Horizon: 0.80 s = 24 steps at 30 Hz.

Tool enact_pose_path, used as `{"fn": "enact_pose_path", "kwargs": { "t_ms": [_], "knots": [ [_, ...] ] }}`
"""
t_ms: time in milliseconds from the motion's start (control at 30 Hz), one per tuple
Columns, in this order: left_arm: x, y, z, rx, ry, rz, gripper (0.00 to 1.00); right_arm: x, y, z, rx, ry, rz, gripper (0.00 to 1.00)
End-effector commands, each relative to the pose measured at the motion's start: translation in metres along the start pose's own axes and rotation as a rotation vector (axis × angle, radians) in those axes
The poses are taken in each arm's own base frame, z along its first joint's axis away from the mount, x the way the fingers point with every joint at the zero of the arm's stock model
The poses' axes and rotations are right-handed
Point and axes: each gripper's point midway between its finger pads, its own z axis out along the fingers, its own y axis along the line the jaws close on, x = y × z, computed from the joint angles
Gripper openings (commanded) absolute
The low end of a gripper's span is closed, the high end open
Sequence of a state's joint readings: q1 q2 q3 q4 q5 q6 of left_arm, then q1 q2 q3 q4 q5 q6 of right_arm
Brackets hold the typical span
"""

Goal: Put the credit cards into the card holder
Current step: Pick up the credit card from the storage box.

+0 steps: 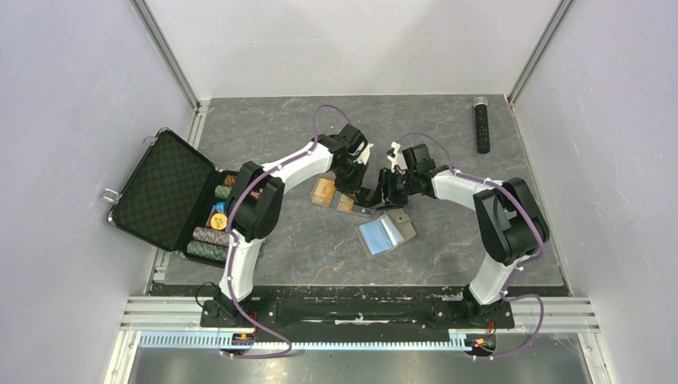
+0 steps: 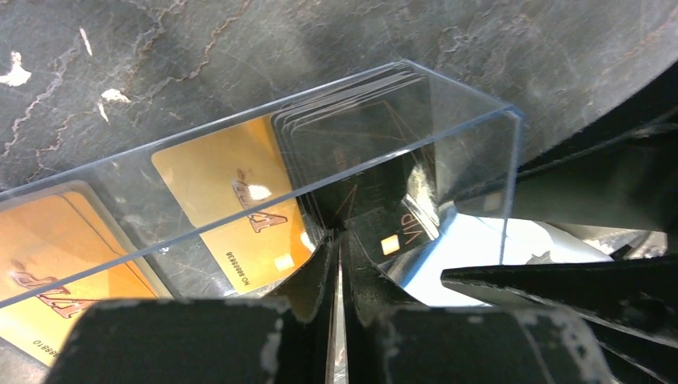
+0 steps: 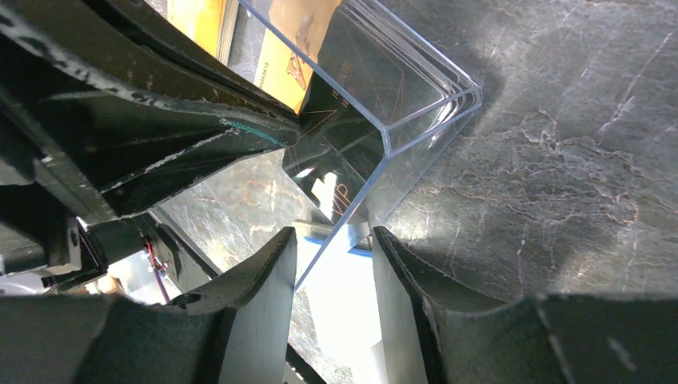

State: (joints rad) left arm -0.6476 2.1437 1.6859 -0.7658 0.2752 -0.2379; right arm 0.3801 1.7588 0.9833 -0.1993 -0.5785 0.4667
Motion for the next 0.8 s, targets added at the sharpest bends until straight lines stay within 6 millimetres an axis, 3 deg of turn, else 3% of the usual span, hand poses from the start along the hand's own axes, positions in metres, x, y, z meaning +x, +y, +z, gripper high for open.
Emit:
{"fn": "enact_pose_path", "kwargs": {
  "t_ms": [0,100,333,533,767],
  "knots": [
    [-0.028,-0.029,-0.031,0.093,-0.129,0.002,0.1,-0.003,0.002,-0.002,-0.004,-0.018,-0.031,0.42],
    [-0.029,-0.031,-0.032,0.106,-0.133,-0.001,0.14,-0.003,0.002,-0.002,-0.004,-0.017,-0.03,0.43],
    [-0.026,-0.01,-0.029,0.045,-0.133,-0.059,0.42,-0.002,0.002,-0.002,-0.004,-0.016,-0.03,0.43],
    [-0.014,-0.003,-0.012,0.07,-0.066,-0.107,0.44,-0.001,0.001,-0.002,-0.003,-0.015,-0.03,0.43],
    [-0.008,-0.006,0.0,0.102,-0.026,-0.11,0.36,-0.001,0.001,-0.002,-0.001,-0.013,-0.032,0.43]
  ]
}}
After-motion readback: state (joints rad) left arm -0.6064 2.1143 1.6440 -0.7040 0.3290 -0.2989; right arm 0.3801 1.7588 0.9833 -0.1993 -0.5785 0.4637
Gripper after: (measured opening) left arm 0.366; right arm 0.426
